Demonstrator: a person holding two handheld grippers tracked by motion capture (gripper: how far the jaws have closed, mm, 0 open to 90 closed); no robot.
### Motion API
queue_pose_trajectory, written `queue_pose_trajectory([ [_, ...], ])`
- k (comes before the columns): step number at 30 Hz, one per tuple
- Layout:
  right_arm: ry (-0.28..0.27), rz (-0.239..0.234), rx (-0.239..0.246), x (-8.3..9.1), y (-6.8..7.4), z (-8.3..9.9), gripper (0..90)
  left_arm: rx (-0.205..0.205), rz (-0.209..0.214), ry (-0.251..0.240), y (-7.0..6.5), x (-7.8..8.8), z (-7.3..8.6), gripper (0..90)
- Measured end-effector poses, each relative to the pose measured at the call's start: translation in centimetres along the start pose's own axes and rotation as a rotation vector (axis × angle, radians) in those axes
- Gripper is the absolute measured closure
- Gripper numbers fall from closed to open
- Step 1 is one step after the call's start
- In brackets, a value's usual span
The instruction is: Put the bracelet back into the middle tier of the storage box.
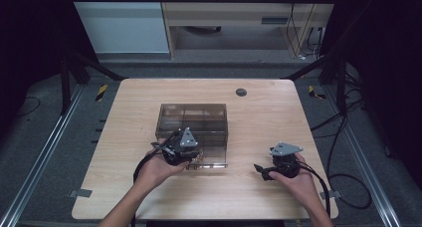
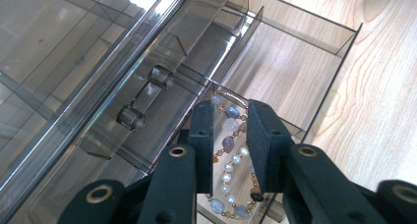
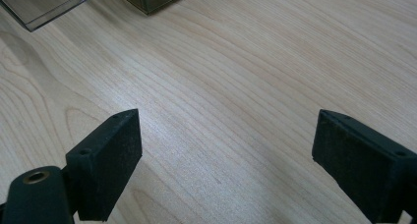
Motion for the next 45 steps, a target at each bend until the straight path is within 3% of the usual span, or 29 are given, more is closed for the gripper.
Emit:
queue_pose_trajectory([
  [19, -0.018, 0.000, 0.009, 0.3, 0.4, -0.4, 12.5, -0.012, -0.013, -0.019, -0.2, 1.4, 0.4, 70.3],
  [30, -0.052, -0.020, 0.024, 0.7, 1.4, -1.1, 18.3, -0.004, -0.038, -0.032, 0.0, 2.4, 0.7, 63.6],
  [39, -0.060, -0.053, 0.044, 0.8, 2.6, -1.7, 29.6, 0.017, -0.059, -0.040, 0.3, 3.2, 1.0, 52.0],
  [45, -0.058, -0.067, 0.069, 0.5, 3.7, -1.9, 34.2, 0.032, -0.078, -0.048, 0.6, 3.6, 1.2, 39.3],
])
Point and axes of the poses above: each handheld gripper's, and its own axes: x roughly backward along the jaws, z roughly out of its underside, y roughly to its left, the point moved 4 cm from there along -x, roughly forward along the jaws, and after that the axes turned 7 degrees about -z, right-handed, at the moved point
